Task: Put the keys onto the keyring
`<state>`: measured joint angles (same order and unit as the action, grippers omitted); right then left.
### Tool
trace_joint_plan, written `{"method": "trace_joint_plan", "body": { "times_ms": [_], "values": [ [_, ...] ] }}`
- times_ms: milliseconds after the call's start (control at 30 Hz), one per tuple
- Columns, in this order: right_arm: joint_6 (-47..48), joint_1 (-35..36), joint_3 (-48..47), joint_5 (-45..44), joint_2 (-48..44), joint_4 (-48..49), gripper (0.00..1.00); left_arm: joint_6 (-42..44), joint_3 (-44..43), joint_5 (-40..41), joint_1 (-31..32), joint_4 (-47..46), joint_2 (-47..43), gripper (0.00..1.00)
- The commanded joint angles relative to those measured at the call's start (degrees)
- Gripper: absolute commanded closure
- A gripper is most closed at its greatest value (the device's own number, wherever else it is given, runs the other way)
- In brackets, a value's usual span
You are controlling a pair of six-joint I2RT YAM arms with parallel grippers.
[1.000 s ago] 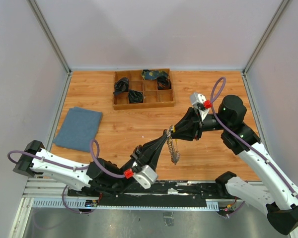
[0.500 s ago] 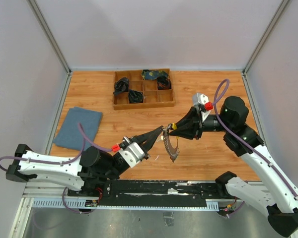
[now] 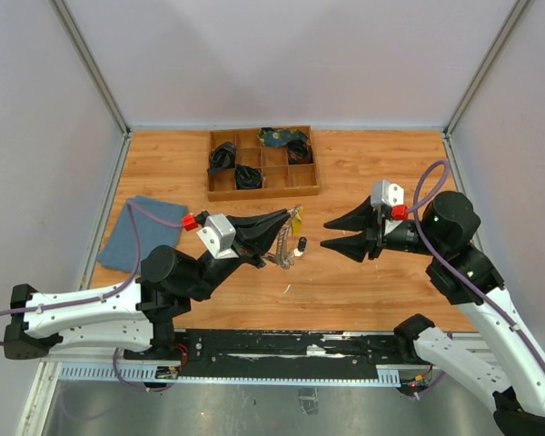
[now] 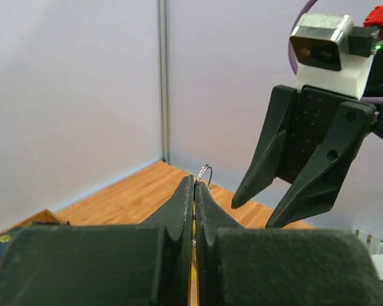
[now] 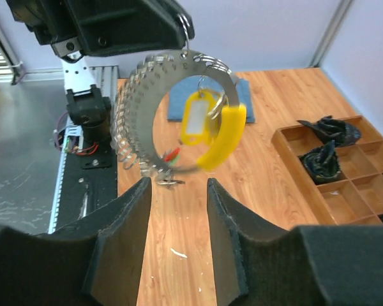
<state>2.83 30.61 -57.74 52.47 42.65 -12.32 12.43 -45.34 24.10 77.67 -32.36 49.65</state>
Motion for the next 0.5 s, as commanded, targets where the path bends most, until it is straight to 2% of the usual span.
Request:
{"method": "trace_joint_plan", "body": {
  "times_ms": [0,267,467],
  "values": [
    [1.8,0.4,-0.2,-5.6,-2.5,1.8,0.59,-6.9,0.7,-3.1,-2.1,-2.1,-0.8,0.99],
    [2.1,0.4,2.9,-13.9,-6.5,9.3,0.55,-10.3,1.4,-5.3,-3.9,-3.0,-1.2,1.00],
    [-6.7,0.5,2.7,-8.4,-3.9,20.1,0.63,-12.4,2.5,-8.9,-4.6,-4.8,-1.7,0.99]
  ]
}}
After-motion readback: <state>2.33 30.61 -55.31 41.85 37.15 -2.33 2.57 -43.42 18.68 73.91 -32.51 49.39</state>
